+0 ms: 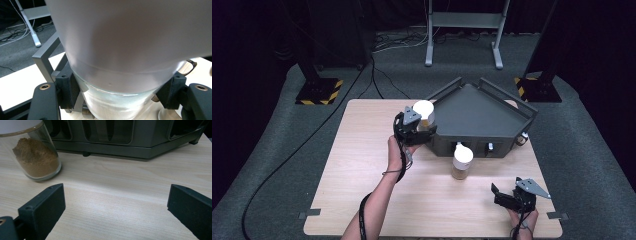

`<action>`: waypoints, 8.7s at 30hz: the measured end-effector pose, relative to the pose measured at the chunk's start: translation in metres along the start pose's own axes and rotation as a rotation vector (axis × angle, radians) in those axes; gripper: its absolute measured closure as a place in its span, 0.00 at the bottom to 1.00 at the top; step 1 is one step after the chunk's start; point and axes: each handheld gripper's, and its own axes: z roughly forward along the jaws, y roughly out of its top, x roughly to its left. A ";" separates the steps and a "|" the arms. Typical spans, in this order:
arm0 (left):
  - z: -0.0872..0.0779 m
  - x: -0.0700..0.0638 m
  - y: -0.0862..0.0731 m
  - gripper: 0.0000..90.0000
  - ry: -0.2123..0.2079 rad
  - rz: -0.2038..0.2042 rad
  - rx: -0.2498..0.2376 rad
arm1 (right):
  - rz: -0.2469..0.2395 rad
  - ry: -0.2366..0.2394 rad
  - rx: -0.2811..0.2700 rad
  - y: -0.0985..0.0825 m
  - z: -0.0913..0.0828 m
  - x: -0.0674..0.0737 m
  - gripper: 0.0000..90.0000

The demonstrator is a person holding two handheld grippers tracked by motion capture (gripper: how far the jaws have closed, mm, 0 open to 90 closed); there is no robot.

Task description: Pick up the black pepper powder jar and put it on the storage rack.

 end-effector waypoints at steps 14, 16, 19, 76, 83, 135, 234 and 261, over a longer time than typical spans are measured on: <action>0.008 0.000 0.011 0.34 -0.013 0.000 0.003 | 0.000 0.000 0.000 0.000 0.000 0.000 0.01; 0.010 -0.001 0.013 0.34 -0.013 0.003 0.007 | -0.001 0.001 0.000 0.000 0.000 0.000 0.01; 0.014 -0.002 0.015 0.34 -0.014 0.004 0.011 | -0.003 0.002 0.000 0.000 0.000 0.000 0.01; 0.052 -0.014 0.037 0.34 -0.033 0.037 0.060 | -0.002 0.005 -0.007 -0.001 -0.001 -0.001 0.01; 0.056 -0.013 0.037 0.34 -0.031 0.030 0.063 | -0.002 0.005 -0.008 -0.002 -0.001 -0.001 0.01; 0.083 -0.008 0.045 0.34 -0.035 0.025 0.132 | -0.003 0.007 -0.011 -0.002 -0.001 -0.001 0.01; -0.068 0.062 -0.152 0.04 0.135 -0.207 0.308 | -0.030 -0.025 0.017 0.003 0.002 0.007 0.01; -0.058 0.049 -0.144 0.01 0.174 -0.105 0.356 | -0.049 -0.028 0.014 0.002 0.002 0.010 0.01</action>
